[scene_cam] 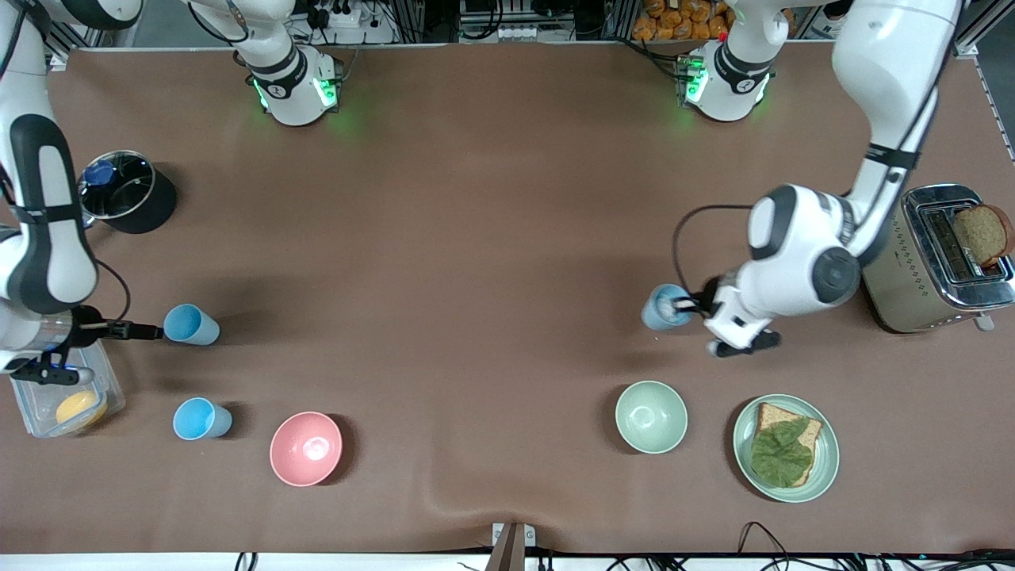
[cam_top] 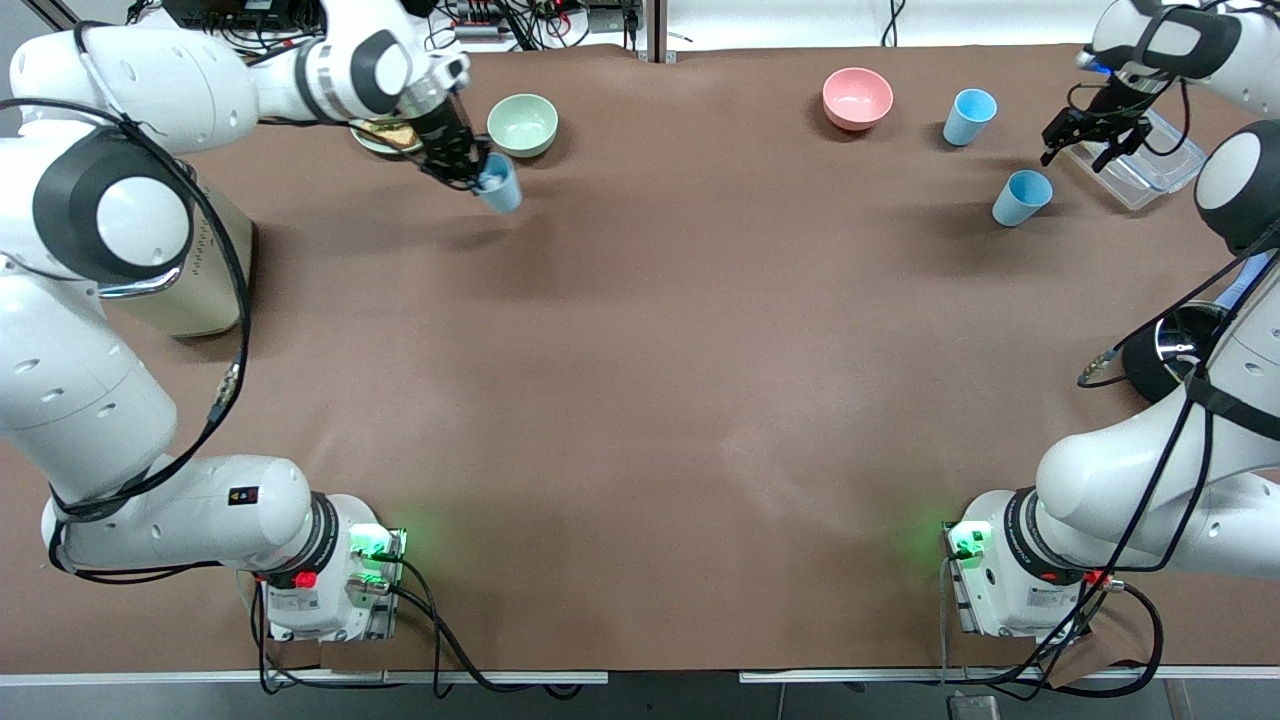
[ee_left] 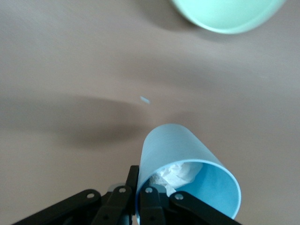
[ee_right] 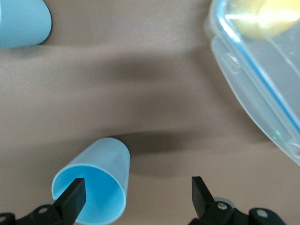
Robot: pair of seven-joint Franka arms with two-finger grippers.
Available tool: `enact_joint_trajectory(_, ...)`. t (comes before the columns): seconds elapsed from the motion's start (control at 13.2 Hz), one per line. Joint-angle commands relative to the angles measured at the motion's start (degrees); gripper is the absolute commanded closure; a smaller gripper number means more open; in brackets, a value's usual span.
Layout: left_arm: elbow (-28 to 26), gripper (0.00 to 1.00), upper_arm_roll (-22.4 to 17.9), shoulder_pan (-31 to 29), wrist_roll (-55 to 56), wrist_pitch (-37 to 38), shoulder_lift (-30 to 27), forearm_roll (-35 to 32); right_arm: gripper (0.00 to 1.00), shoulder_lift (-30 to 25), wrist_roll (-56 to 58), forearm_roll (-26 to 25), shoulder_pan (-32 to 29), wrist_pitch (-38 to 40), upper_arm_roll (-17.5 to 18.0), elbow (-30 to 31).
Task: Stack blue cups with both arms
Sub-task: 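Grasp and carry the blue cup to table center while the right gripper reaches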
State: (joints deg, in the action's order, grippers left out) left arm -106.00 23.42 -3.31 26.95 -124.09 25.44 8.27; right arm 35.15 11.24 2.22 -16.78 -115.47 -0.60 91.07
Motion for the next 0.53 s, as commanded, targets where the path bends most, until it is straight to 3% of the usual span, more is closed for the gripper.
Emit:
enact_joint_trajectory(0.0, 0.6, 1.00, 3.6, 1.2, 9.9, 0.9, -0.5, 0.9, 0.00, -1.5, -1.3, 0.7, 0.3, -2.2, -0.1, 4.1)
enact_joint_trajectory(0.3, 2.1, 1.00, 3.6, 9.4, 23.1, -0.5, 0.1, 0.3, 0.00, -1.0, -1.7, 0.9, 0.3, -2.5, -0.1, 5.4)
enact_joint_trajectory(0.38, 2.1, 1.00, 3.7, 10.8, 25.7, -1.9, 0.2, 0.3, 0.26, -1.0, -1.8, 1.0, 0.3, -2.3, -0.1, 5.4)
enact_joint_trajectory(0.46, 2.1, 1.00, 3.7, 12.8, 29.0, -3.0, 0.3, 0.3, 0.63, -1.0, -1.8, 1.1, 0.3, -2.3, -0.1, 5.9)
